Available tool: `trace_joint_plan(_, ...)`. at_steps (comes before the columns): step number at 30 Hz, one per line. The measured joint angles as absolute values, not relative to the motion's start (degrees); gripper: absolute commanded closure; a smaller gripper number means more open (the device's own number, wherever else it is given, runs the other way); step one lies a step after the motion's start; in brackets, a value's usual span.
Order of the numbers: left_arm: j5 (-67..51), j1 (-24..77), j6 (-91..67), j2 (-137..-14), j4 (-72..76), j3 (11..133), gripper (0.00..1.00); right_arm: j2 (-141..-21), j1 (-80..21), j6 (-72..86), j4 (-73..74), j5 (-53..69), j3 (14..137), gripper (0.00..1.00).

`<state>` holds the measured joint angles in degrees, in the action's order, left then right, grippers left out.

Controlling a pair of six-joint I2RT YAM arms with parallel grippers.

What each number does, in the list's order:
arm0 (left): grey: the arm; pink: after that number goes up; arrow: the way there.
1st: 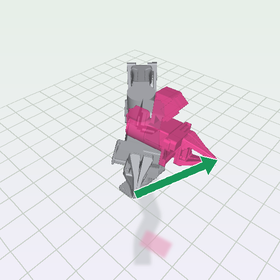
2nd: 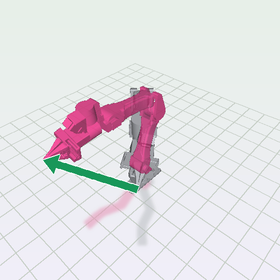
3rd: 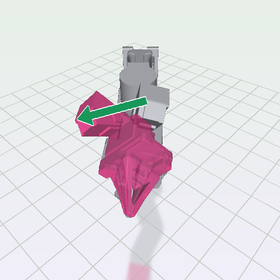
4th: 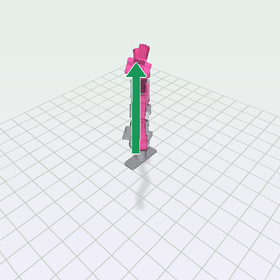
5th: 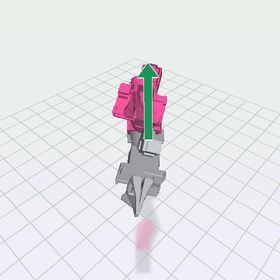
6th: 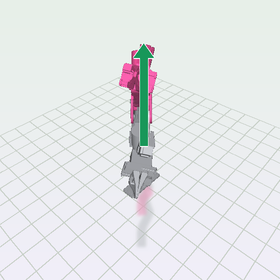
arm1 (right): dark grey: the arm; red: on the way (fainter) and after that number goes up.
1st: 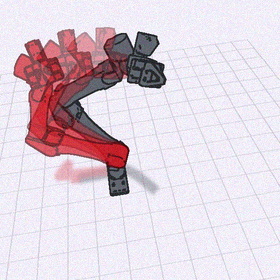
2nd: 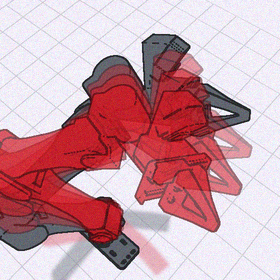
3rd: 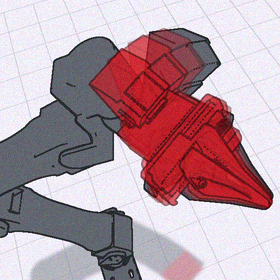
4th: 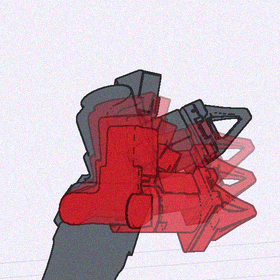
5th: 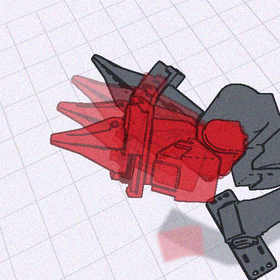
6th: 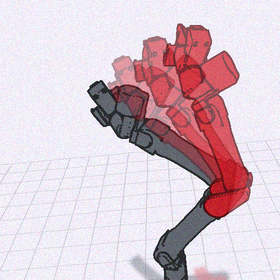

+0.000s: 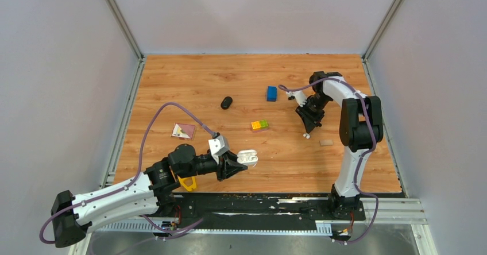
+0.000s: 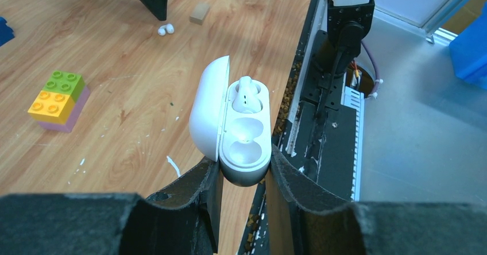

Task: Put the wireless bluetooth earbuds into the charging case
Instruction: Pick up the earbud from the center of the board.

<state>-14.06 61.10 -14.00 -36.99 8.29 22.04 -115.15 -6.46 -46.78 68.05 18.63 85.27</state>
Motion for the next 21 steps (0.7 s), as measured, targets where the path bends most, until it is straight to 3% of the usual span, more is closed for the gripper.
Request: trace_joint_plan(21,-14.1,61.1,-14.0,-37.6,8.3,22.0,1.00,-115.2,-6.5,-46.8,67.2,18.6,83.2,0.73)
